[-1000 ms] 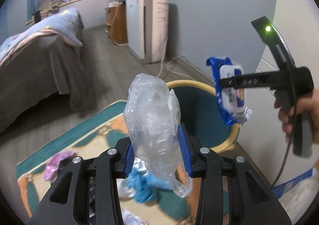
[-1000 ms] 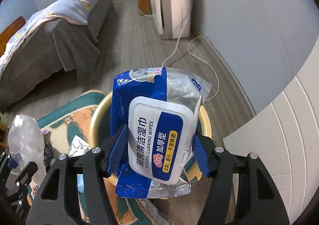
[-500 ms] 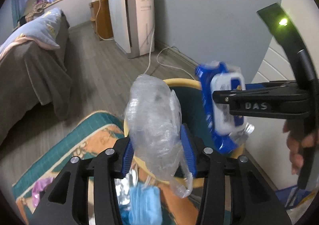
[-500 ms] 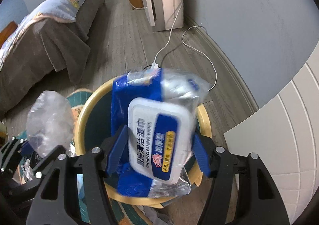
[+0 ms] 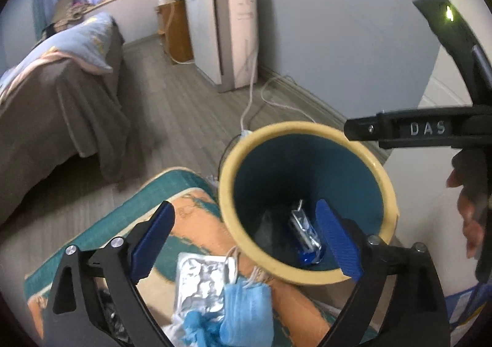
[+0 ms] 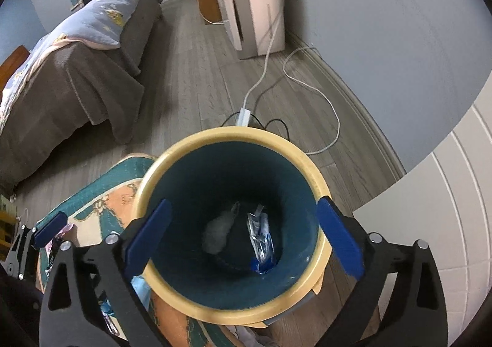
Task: Collect trash
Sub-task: 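Release the clear plastic bag into the bin with the left tool, then grasp the red-printed paper with the left tool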
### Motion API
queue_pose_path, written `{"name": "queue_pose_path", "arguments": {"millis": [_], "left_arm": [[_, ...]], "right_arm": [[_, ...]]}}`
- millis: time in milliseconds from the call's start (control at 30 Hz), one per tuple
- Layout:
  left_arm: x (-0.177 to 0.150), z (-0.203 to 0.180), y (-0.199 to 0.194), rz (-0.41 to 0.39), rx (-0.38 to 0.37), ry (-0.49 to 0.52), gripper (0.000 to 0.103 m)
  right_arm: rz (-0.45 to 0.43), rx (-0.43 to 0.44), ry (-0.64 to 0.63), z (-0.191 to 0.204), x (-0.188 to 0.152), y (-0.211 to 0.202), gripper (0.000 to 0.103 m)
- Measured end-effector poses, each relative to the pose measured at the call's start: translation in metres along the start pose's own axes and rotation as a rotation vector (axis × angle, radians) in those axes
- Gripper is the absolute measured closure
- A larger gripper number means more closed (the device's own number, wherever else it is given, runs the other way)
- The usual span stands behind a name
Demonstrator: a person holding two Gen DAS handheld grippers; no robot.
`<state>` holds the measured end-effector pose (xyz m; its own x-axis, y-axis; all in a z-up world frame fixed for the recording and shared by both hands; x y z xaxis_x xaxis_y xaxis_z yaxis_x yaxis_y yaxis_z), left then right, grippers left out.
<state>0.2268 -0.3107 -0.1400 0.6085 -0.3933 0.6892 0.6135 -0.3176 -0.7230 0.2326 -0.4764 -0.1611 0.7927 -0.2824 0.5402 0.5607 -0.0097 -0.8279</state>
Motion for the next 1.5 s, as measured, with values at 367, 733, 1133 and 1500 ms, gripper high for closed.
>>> {"name": "queue_pose_path", "arguments": {"millis": [367, 733, 1133, 1500], "left_arm": [[0.000, 0.056, -0.105, -0.135, 0.102, -0.087, 0.007], [-0.048, 0.117, -0.193, -0.176, 0.217, -0.136, 0.006], [-0.131, 0.160, -0.223, -0.122, 0.294, -0.228, 0.006], [-0.223, 0.186, -0.171, 0.115, 0.345, -0.262, 0.006]], "right_arm": [[-0.097, 0.009, -0.145, 0.066, -0.003, -0.058, 0.006], [-0.133, 0.081, -0.184, 0.148, -0.044, -0.100, 0.006], [-0.066, 0.065, -0.292, 0.203, -0.103, -0.085, 0.006], [0.059, 0.062, -0.311, 0.228, -0.142, -0.052, 0.006]]}}
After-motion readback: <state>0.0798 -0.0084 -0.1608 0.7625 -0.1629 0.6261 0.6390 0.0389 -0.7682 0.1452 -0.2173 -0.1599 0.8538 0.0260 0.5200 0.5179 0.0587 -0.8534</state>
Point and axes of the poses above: each gripper's, at about its wrist camera, not at the fingertips, and y roughly the way its jaws point, z to its left, x to its top, the point moved 9 cm from there along y, roughly the way its jaws point, and after that the axes turned 2 degrees about x, right-handed, at the moved point
